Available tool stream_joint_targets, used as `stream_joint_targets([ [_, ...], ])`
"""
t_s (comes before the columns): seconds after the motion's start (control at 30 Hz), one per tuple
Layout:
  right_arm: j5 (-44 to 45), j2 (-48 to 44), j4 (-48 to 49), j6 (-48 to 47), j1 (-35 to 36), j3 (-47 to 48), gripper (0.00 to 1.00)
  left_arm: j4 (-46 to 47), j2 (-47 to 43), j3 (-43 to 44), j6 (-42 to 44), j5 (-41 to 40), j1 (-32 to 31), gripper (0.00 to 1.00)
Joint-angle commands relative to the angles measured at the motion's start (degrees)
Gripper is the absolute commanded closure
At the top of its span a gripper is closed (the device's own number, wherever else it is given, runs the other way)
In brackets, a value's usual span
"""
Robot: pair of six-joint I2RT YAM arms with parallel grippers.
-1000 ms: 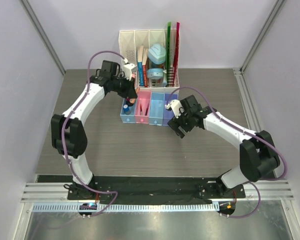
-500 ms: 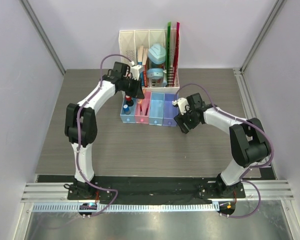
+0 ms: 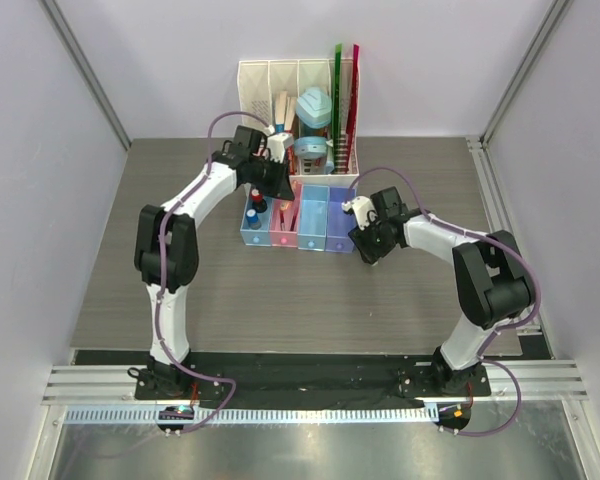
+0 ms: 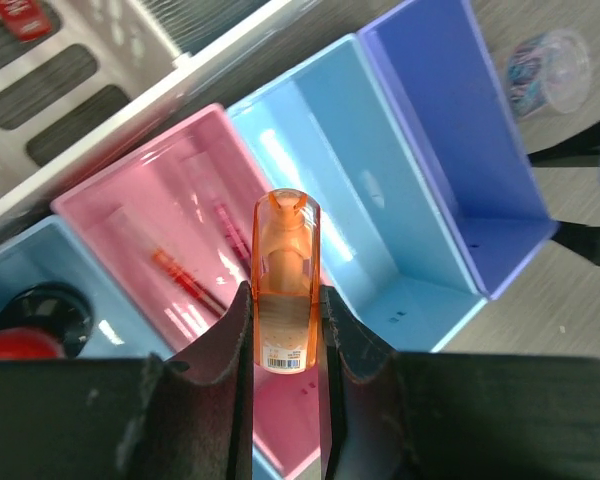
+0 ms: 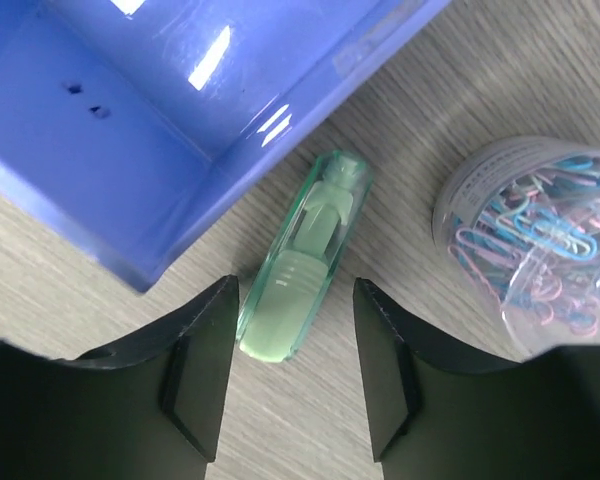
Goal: Sort the stationery into containers
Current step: Place the stationery in the storage box, then pick up the stationery from the center of the board.
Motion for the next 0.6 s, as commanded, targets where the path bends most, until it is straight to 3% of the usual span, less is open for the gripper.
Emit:
stream_joint_targets([
  [0.0,-0.3,1.01,3.01,-0.26,0.1,0.58,0.46,2.33,-0.24,3.42,-2.94,3.9,-1.98,1.0],
  [0.27,0.49,2.86,4.33,0.26,0.1,-0.12,0.5,2.33,3.1,6.76,-6.37,4.87,-4.27,1.0],
  [0.57,0.76,3.73,4.77,0.09,0.1,-0.92,0.8,2.06,7.67,8.44,-8.14,4.87,-4.71,1.0],
])
